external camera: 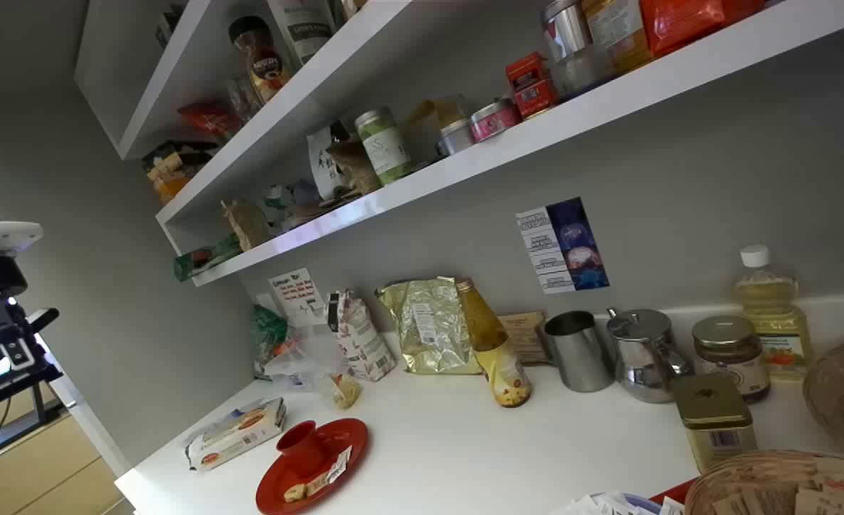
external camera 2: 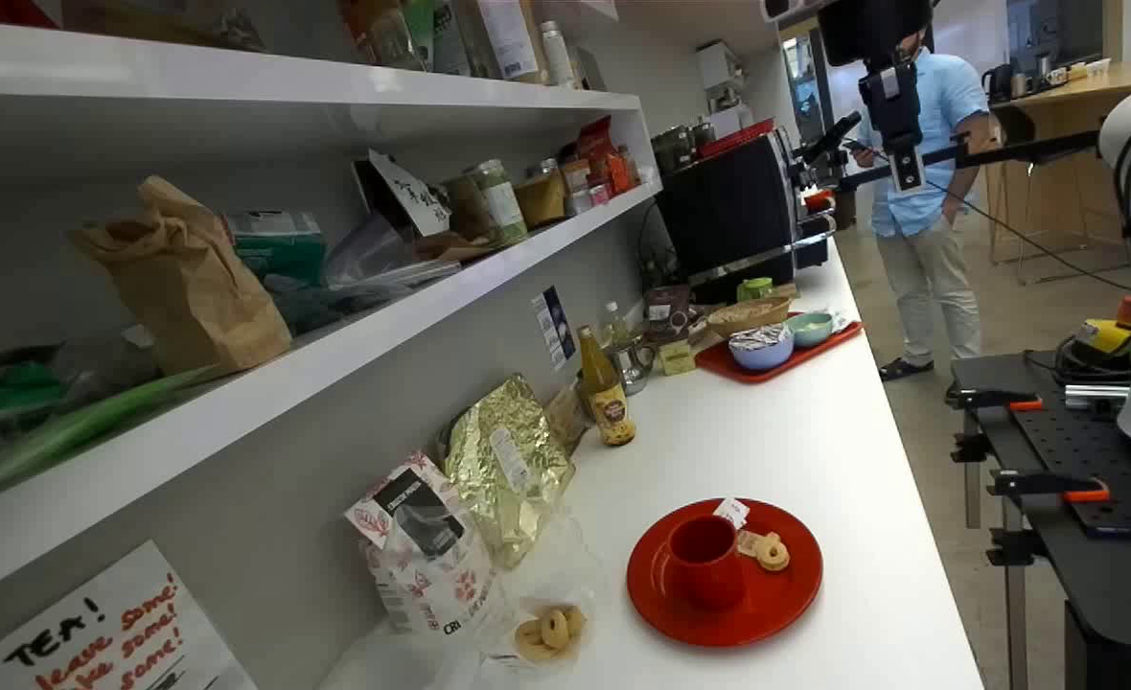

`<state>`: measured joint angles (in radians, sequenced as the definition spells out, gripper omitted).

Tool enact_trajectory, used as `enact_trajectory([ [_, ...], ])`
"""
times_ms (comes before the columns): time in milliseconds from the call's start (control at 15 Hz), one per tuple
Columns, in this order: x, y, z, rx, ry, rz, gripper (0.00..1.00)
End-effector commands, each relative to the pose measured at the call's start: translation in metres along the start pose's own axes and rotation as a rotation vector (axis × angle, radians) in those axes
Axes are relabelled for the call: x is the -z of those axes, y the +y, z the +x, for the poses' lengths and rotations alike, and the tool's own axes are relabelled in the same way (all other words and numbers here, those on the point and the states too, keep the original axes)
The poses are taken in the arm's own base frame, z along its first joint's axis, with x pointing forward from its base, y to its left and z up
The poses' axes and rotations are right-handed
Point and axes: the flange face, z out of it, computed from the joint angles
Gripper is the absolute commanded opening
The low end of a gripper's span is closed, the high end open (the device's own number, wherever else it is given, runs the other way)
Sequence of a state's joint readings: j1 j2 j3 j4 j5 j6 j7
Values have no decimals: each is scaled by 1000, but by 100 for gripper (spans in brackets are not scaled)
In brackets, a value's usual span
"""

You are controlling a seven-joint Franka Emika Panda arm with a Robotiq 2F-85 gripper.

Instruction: Move the red mug off the plate and place it to the right of the plate

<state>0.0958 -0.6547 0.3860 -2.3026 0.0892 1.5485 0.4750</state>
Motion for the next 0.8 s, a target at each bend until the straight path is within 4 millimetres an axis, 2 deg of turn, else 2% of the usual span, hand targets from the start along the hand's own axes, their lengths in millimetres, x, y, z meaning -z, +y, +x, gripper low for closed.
enact_trajectory([
  [0, 1, 0, 0, 0, 0, 0, 100],
  [600, 1, 0, 0, 0, 0, 0, 100],
  [733, 5, 6, 11, 1, 43, 20, 100],
])
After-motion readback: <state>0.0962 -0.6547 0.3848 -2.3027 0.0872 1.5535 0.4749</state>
